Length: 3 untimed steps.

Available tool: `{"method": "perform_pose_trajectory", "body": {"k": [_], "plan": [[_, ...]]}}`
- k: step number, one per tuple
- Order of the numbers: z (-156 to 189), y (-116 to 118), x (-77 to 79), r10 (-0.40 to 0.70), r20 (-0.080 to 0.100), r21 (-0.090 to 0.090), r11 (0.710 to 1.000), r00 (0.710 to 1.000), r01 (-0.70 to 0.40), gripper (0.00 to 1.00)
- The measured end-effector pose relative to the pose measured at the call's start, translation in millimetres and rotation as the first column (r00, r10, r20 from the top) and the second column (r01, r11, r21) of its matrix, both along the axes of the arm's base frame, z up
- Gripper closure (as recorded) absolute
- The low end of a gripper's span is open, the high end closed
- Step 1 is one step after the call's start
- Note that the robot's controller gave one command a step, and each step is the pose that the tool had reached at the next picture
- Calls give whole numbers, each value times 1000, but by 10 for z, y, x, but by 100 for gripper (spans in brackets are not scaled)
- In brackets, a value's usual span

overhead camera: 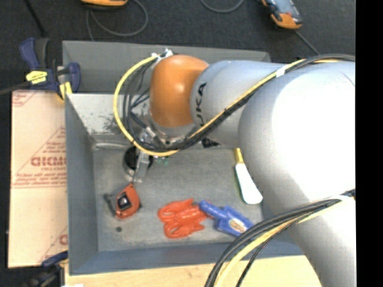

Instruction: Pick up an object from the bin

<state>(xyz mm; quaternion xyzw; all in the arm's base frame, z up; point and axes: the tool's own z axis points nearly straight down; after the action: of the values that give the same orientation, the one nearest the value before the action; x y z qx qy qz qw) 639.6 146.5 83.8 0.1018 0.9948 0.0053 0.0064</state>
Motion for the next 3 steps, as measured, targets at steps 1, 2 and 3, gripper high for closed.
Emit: {"method": "perform_pose_trajectory", "body": {"k": [1,2,3], "plan": [[66,-18,-221,118,37,-9,993,992,-118,100],[68,-9,-216,146,22,-8,989,989,-146,100],[71,-7,-199,138,17,-7,990,990,-137,100]]}}
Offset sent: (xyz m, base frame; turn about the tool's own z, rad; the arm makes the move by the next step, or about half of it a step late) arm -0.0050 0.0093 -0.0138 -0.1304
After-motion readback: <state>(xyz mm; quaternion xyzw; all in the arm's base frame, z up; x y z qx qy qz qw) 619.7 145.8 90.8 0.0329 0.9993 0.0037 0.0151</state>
